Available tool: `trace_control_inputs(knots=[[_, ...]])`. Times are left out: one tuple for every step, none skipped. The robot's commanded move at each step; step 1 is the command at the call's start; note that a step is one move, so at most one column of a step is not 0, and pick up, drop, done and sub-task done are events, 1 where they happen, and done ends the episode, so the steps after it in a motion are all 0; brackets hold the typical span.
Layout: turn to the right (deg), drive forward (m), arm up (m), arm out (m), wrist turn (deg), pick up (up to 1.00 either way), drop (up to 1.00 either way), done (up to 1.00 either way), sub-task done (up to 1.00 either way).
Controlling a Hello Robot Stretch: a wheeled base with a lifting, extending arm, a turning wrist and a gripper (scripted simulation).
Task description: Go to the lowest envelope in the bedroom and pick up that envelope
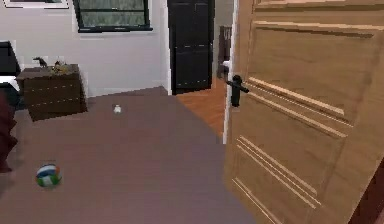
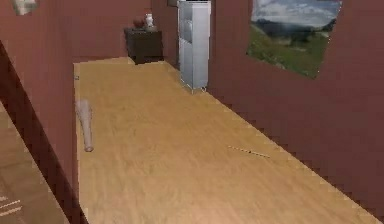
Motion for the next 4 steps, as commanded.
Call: trace_control_inputs(knots=[[-18.0,0.00,0.00,0.00,0.0,0.00,0.00,0.00,0.00],[0.0,1.00,0.00,0.00,0.0,0.00,0.00,0.00,0.00],[0.0,0.55,0.00,0.00,0.0,0.00,0.00,0.00,0.00],[24.0,0.00,0.00,0.00,0.0,0.00,0.00,0.00,0.00]])
